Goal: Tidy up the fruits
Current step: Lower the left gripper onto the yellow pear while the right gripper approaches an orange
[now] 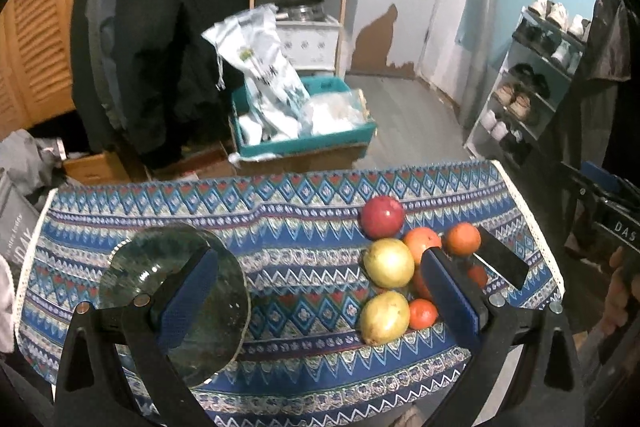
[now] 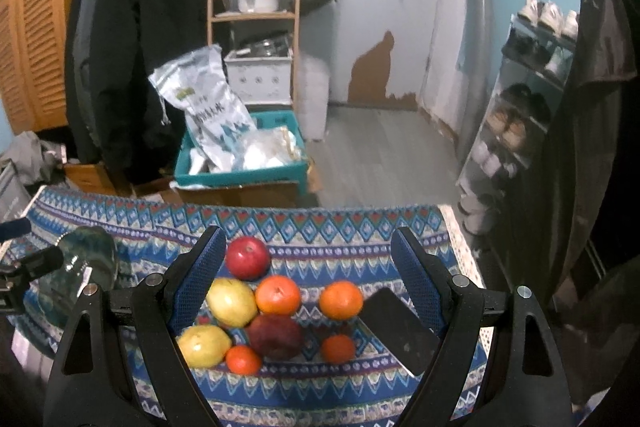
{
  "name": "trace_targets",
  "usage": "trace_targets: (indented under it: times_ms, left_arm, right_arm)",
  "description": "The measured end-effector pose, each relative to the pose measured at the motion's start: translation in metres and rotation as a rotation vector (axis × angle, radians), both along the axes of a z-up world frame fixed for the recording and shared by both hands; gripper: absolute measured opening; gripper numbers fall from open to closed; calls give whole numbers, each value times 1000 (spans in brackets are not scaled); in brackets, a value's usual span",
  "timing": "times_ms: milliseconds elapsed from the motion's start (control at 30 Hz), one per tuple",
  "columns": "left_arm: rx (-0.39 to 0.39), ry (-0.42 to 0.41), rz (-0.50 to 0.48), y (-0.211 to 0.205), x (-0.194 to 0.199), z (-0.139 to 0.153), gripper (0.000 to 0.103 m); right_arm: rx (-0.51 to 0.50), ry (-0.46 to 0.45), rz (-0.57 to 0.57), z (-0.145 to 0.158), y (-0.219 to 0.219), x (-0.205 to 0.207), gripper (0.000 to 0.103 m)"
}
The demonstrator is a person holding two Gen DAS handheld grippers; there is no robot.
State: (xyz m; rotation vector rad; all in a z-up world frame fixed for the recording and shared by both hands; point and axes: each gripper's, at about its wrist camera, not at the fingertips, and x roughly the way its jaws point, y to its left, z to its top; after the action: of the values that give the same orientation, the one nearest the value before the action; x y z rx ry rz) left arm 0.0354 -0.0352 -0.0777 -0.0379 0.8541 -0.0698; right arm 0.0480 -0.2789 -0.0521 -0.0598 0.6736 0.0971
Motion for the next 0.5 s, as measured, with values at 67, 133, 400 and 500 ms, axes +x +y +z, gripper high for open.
trace_targets:
  times_ms: [67, 133, 400, 500]
  left_arm:
    - [22, 10, -5, -5, 3, -7, 102]
    - [37, 19, -10, -11, 5, -15, 102]
    - [25, 110, -49, -24, 22, -54, 102]
    - [14, 157, -71, -34, 28, -70, 101]
  right_arm:
    - [-2, 20, -8, -5, -3, 2, 83]
    - [-8, 42, -14, -11, -5, 4, 83]
    - [-26, 163, -42, -50, -18, 17, 83]
    - [-32, 199, -47, -62, -23, 20, 83]
